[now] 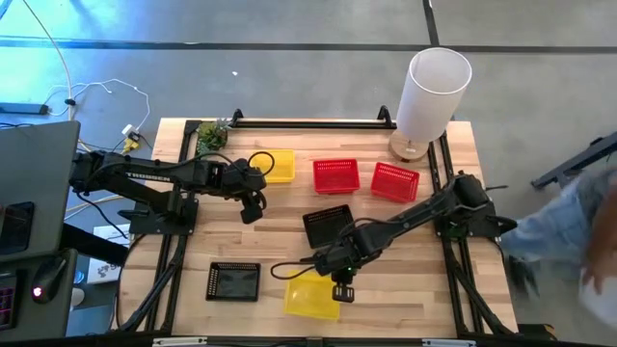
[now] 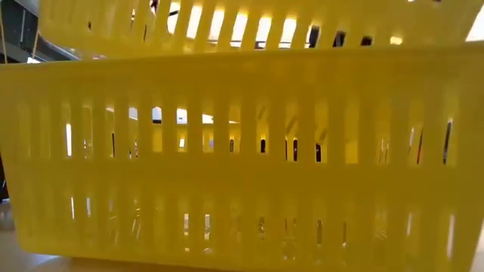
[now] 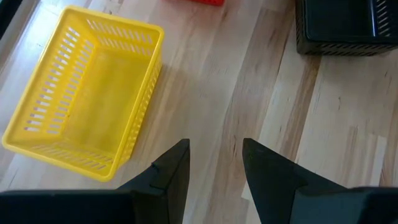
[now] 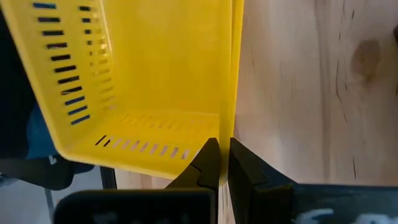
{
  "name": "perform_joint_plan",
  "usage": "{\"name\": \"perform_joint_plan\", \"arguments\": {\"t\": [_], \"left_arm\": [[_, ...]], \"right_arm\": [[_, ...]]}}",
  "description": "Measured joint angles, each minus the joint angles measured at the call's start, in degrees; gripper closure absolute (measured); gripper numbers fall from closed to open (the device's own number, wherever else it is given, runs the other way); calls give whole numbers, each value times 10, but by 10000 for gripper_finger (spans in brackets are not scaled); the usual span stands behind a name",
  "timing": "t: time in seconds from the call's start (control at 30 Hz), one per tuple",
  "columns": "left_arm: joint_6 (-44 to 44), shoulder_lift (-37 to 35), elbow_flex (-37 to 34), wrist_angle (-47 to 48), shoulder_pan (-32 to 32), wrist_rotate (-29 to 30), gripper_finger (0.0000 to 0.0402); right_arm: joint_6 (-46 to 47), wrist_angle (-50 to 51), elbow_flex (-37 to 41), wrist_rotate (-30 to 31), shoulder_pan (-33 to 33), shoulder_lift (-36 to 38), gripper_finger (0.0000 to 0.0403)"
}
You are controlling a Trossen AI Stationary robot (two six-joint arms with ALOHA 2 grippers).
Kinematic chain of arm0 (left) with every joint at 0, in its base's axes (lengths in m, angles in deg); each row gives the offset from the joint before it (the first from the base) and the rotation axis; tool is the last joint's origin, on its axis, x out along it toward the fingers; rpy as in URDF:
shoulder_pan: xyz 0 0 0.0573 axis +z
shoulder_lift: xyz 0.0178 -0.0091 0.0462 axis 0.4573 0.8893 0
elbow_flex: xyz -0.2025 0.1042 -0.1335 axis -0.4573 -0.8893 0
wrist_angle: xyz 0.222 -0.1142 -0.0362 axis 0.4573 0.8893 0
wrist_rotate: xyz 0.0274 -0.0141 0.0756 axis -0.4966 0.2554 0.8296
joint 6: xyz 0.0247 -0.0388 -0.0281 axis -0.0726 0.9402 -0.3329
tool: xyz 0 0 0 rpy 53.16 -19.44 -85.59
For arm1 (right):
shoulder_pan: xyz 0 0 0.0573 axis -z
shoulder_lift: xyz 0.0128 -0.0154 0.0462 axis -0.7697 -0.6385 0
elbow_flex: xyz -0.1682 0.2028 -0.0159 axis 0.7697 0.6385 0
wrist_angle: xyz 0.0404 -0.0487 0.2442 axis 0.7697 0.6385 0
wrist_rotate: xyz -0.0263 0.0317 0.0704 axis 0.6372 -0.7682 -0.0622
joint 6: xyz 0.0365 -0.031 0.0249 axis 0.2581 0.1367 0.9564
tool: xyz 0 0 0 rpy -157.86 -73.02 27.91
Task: Stack baskets by color
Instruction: Stack the middle yellow bin on the bottom yellow bin, then stack the bottom black bin on the top black bin
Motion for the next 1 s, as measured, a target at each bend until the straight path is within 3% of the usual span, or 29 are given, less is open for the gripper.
{"name": "perform_joint_plan", "arguments": {"t": [0.47, 0.83, 1.0], "left_arm": [[13, 0, 0, 0, 0, 0, 268], [13, 0, 0, 1, 0, 0, 268], [-9, 0, 0, 3, -3, -12, 268]], "right_arm": [[15, 51, 0, 24, 8, -7, 395], [0, 74, -1, 46, 9, -7, 306], [-6, 119, -31, 61, 11, -6, 290]]}}
